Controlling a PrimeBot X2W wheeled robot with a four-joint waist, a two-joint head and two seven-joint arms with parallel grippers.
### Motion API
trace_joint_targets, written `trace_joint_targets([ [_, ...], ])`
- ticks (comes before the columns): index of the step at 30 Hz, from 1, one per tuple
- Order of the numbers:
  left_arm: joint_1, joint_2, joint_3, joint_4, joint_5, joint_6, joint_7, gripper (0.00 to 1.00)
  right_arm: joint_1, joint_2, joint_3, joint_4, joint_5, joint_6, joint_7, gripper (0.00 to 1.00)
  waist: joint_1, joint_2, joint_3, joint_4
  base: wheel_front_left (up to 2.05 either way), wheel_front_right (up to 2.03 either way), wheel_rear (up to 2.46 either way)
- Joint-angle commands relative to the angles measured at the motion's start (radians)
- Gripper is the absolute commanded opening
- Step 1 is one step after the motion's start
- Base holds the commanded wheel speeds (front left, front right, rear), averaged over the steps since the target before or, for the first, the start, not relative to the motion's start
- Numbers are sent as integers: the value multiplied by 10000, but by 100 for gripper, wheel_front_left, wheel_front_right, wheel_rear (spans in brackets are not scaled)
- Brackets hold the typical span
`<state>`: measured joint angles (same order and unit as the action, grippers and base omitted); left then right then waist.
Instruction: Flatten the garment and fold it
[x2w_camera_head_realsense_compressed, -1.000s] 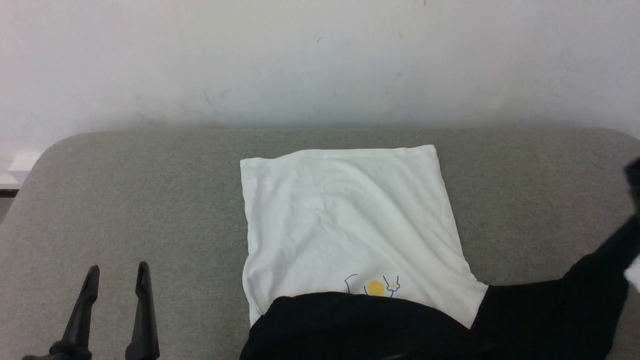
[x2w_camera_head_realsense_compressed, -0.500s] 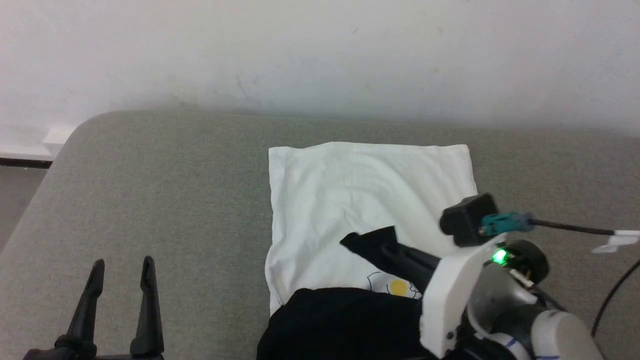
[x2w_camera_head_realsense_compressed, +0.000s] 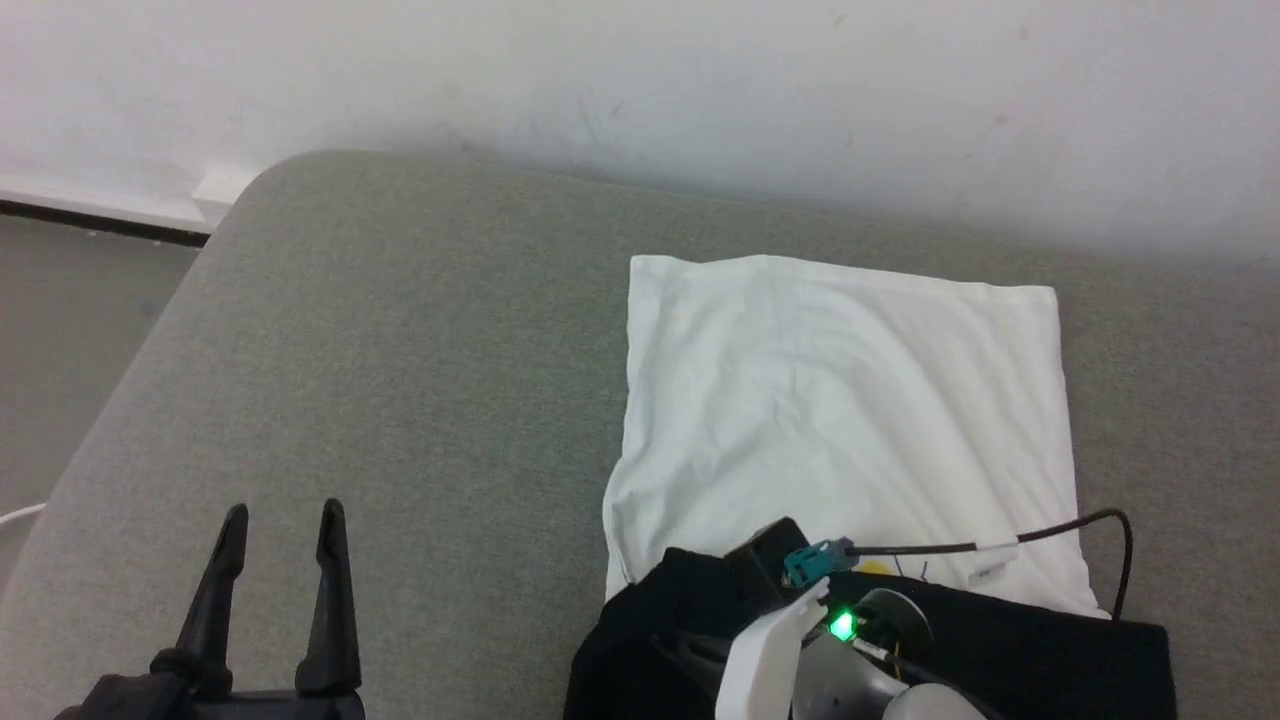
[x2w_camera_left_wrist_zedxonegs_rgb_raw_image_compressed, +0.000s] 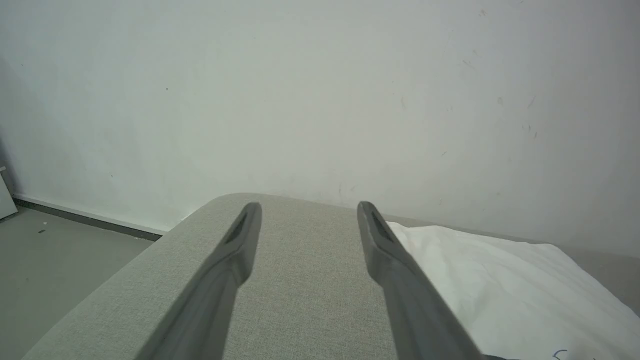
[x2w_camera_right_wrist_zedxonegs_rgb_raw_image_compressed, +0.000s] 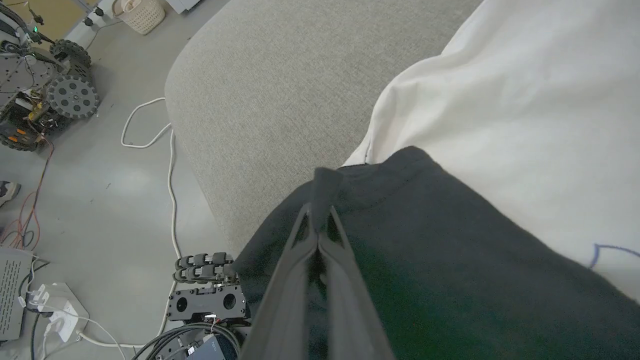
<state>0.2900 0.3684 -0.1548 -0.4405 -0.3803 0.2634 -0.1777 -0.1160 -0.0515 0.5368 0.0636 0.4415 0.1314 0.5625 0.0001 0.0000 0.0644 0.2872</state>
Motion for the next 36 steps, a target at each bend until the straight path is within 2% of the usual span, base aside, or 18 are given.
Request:
trace_joint_targets([
  [1, -160, -46, -22, 55, -58, -60, -67, 100, -65, 11, 106, 269, 21, -7, -177, 0, -1, 0, 146, 356, 0, 0, 0],
  [4, -136, -71, -64, 105, -38, -30, -80, 100, -108, 11, 184, 1019, -4, -7, -643, 3, -1, 0, 108, 434, 0, 0, 0],
  [6, -110, -80, -83, 117, -29, -3, -75, 100, -194, 11, 196, 1404, -72, -7, -973, 48, -1, 0, 88, 429, 0, 0, 0],
  [7, -104, -87, -89, 116, -33, 10, -66, 100, -255, 12, 236, 1523, -83, -7, -1142, 100, -1, 0, 85, 391, 0, 0, 0],
  [11, -101, -51, -97, 37, -8, 40, -22, 100, -522, 12, 314, 1476, 413, -7, -1395, 100, -1, 0, 86, 59, 0, 0, 0],
  [15, -165, -36, -145, -126, 39, 66, 27, 100, -740, 12, -386, 659, 716, -7, -1623, 100, -1, 0, 102, -364, 0, 0, 0],
  [18, -237, -36, -174, -226, 41, 74, 66, 100, -670, 12, -1586, -274, 512, -7, -1866, 100, -1, 0, 101, -718, 0, 0, 0],
  [25, -393, -69, -347, -288, 91, 56, 102, 100, 277, 12, -5358, -2878, -1273, -7, -2543, 100, -1, 0, 167, -1469, 0, 0, 0],
  [29, -418, -107, -408, -157, 121, 65, 27, 100, 1178, 12, -7280, -3864, -2001, -7, -3155, 100, -1, 0, 162, -1759, 0, 0, 0],
  [32, -261, 76, -501, 157, 391, 56, 9, 100, 2005, 12, -8059, -4195, -2476, -7, -3707, 100, -1, 0, 130, -1919, 0, 0, 0],
  [36, 60, 103, -596, 421, 511, 115, -64, 100, 3042, 12, -8533, -4030, -2216, -7, -4339, 100, -1, 0, 125, -2124, 0, 0, 0],
])
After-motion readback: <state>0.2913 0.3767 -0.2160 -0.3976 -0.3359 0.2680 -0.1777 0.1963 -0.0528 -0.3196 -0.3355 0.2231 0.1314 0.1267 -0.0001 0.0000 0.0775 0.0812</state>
